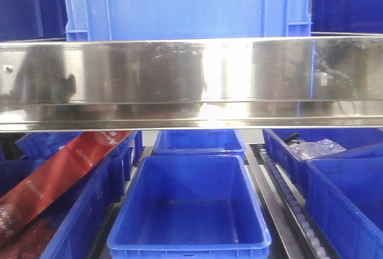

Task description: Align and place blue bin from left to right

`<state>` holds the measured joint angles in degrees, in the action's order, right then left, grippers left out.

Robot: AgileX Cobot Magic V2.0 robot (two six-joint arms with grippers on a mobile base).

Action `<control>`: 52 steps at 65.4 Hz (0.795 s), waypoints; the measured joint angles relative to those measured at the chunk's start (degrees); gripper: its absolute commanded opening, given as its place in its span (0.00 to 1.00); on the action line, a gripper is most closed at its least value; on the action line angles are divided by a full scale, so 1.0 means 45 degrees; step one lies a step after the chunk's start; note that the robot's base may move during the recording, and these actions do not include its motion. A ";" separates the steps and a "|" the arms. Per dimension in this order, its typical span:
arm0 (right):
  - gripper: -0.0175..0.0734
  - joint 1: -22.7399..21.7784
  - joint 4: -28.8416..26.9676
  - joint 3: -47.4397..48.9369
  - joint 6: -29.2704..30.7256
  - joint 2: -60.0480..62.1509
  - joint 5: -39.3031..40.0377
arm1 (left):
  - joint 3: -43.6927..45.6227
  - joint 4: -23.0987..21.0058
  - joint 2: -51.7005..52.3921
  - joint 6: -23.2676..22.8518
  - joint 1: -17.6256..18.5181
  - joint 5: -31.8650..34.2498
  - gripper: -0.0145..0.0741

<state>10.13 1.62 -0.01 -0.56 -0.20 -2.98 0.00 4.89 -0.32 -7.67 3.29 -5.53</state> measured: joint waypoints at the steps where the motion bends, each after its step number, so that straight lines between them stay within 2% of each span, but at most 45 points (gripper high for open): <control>1: 0.11 0.0000 0.0000 0.0000 0.0000 0.0000 0.0000 | -0.0002 0.0000 0.0000 0.0000 -0.0034 0.0000 0.04; 52: 0.11 0.0000 0.0000 0.0000 0.0000 0.0000 0.0000 | -0.0032 0.0000 0.0000 0.0020 -0.0208 0.0236 0.04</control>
<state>10.13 1.62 -0.01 -0.56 -0.20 -2.98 -0.14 4.89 -0.32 -7.58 2.35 -4.46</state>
